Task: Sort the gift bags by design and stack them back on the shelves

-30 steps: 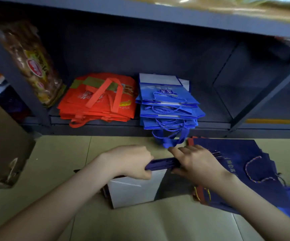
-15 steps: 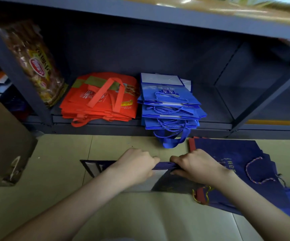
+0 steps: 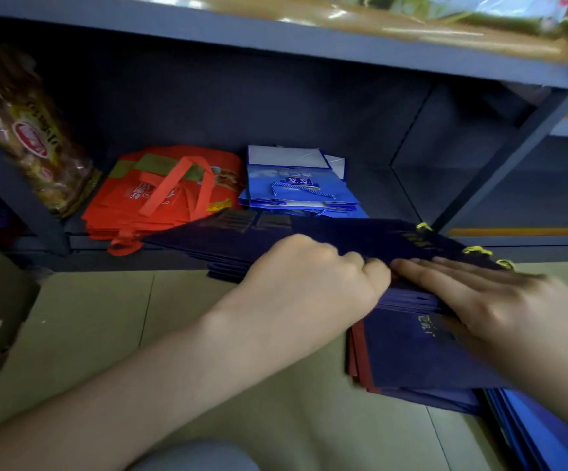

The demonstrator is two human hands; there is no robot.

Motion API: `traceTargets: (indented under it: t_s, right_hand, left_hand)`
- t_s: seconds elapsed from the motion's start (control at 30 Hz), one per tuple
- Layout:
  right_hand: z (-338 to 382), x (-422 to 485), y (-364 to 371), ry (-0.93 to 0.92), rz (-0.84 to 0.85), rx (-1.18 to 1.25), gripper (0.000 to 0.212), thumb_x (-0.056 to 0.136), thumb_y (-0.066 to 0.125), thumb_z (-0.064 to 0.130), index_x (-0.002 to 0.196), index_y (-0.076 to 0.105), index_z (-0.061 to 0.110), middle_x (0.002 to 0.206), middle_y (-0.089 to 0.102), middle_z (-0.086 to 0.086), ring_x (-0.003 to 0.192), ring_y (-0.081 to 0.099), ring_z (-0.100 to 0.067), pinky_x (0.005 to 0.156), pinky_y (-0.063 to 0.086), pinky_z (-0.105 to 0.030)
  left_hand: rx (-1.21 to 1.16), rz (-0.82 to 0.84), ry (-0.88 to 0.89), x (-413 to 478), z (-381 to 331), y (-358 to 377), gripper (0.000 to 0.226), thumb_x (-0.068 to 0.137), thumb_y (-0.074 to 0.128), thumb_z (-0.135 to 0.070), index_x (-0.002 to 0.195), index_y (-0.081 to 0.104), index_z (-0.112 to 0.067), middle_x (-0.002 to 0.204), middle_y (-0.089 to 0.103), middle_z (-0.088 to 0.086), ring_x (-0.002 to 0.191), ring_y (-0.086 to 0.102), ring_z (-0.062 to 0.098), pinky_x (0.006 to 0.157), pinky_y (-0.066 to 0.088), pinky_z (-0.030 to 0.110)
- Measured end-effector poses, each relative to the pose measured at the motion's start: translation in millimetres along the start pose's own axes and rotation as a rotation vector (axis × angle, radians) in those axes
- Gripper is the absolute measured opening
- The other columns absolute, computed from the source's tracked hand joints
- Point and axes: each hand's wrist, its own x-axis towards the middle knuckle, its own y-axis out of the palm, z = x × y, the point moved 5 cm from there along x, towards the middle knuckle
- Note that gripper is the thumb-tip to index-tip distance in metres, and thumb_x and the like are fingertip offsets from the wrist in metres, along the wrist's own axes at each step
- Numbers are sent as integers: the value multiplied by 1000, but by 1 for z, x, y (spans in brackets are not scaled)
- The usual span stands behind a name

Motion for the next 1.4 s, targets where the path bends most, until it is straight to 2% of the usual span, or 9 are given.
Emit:
traceTargets:
  t_s: [0.1, 0.23, 0.4, 0.53, 0.63, 0.9, 1.1, 1.2, 1.4]
  right_hand:
    - [-26, -13, -10, 71, -68, -94, 39, 89, 44, 8, 121, 66, 9, 117, 68, -8, 100, 67, -31, 83, 45, -31]
    - [-66, -22, 15, 138, -109, -164, 46, 80, 58, -1, 126, 61, 3, 123, 64, -14, 110, 63, -32, 95, 41, -37]
    - [-116, -32, 67, 209, -78, -140, 57, 74, 73, -6, 129, 58, 2, 121, 64, -18, 108, 64, -33, 90, 54, -44]
    - [-137, -39, 95, 220, -94, -123, 45, 84, 46, -3, 127, 59, 2, 119, 65, -18, 105, 66, -32, 88, 55, -42]
    - [-139, -32, 114, 227, -97, -88, 49, 86, 32, 1, 126, 59, 0, 117, 66, -19, 104, 66, -33, 86, 56, -42]
    - [-141, 41, 155, 233, -182, -41, 47, 88, 32, 1, 125, 61, 1, 115, 68, -17, 104, 66, -32, 84, 56, -41]
    - [-169, 56, 195, 305, -119, -70, 46, 89, 33, 2, 124, 62, 3, 113, 69, -15, 101, 67, -32, 83, 57, -41]
    - [-173, 45, 211, 370, -86, -90, 46, 90, 31, 1, 126, 60, 1, 114, 67, -18, 102, 66, -35, 84, 56, -43]
    - [-187, 48, 236, 496, -68, -143, 45, 90, 33, 3, 126, 60, 1, 116, 66, -19, 104, 66, -36, 84, 56, -44]
  left_hand:
    - [79, -200, 53, 27, -10, -2, 37, 76, 39, 3, 93, 71, -4, 79, 72, 8, 66, 70, 25, 49, 54, 34]
    - [216, -338, 175, 64, -9, 24, 31, 82, 49, -2, 100, 74, -8, 94, 74, 7, 82, 72, 21, 70, 56, 30]
    - [246, -276, 265, 114, -3, 73, 36, 81, 43, -2, 99, 74, -6, 96, 74, 10, 83, 72, 24, 69, 58, 31]
    - [217, -223, 314, 136, -5, 103, 36, 81, 43, -2, 98, 74, -4, 95, 74, 11, 83, 72, 25, 66, 59, 32]
    - [212, -224, 332, 135, 10, 118, 33, 84, 46, -1, 102, 73, -5, 99, 73, 10, 88, 71, 23, 72, 59, 32]
    - [269, -156, 316, 132, 90, 137, 34, 80, 65, 1, 114, 68, -3, 110, 70, 13, 98, 69, 26, 83, 57, 35]
    - [197, -139, 321, 158, 120, 184, 33, 83, 57, 2, 114, 68, -4, 111, 70, 11, 99, 69, 25, 83, 57, 34]
    - [121, -167, 376, 170, 122, 208, 32, 83, 65, 1, 113, 70, -6, 112, 70, 9, 101, 68, 23, 86, 56, 33]
    - [53, -218, 491, 194, 138, 240, 27, 90, 56, 0, 114, 69, -5, 115, 68, 10, 105, 66, 22, 87, 55, 34]
